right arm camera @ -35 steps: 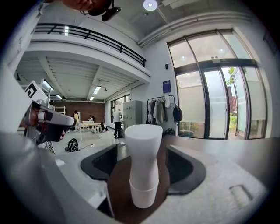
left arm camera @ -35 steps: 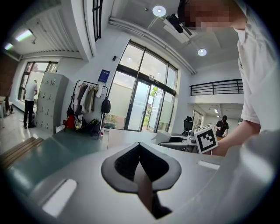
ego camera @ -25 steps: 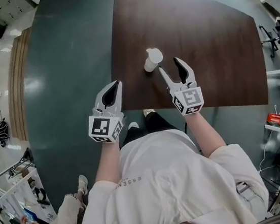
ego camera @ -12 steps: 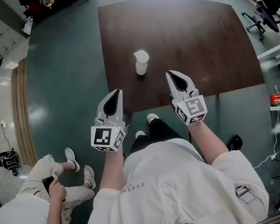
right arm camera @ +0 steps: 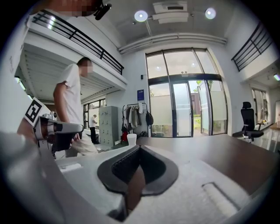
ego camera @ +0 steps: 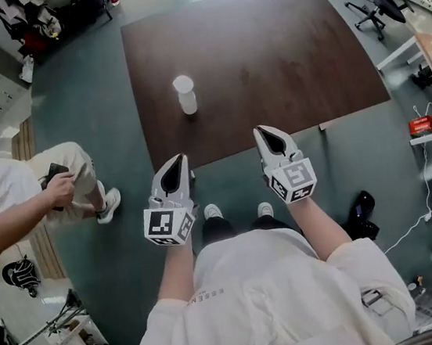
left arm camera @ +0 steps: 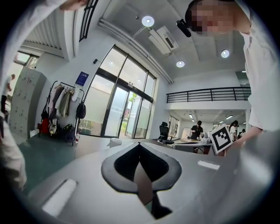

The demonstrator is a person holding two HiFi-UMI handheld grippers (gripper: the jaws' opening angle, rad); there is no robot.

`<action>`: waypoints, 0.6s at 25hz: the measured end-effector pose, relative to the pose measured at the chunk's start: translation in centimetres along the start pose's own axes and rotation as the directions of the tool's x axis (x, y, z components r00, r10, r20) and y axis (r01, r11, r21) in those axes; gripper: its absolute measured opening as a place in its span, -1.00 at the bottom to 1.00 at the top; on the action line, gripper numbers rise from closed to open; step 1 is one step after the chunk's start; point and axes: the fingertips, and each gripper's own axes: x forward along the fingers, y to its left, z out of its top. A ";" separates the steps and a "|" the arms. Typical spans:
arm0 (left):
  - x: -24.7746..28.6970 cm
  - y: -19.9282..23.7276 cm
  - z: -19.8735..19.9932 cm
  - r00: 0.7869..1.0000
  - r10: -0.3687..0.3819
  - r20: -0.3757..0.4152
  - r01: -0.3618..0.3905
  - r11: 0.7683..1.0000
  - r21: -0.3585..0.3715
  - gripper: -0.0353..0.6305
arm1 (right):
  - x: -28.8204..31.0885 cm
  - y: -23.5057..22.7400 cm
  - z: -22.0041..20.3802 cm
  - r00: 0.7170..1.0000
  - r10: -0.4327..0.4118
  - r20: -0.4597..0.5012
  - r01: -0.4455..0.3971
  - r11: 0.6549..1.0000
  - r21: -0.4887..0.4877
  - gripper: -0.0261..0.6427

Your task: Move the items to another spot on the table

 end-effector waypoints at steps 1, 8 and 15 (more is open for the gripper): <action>0.1 -0.8 -0.2 1.000 0.008 0.006 -0.008 1.000 0.000 -0.87 | -0.8 -0.5 -0.1 1.000 0.002 0.003 -0.002 1.000 0.004 -0.95; 2.2 -11.3 -3.2 0.998 0.056 0.022 -0.055 0.998 -0.018 -0.87 | -8.4 -6.1 -2.1 0.996 0.086 -0.018 -0.087 0.995 -0.057 -0.95; 2.8 -20.3 -6.5 0.993 0.112 0.024 -0.111 0.993 -0.035 -0.86 | -14.9 -11.8 -3.5 0.990 0.137 -0.038 -0.140 0.986 -0.088 -0.95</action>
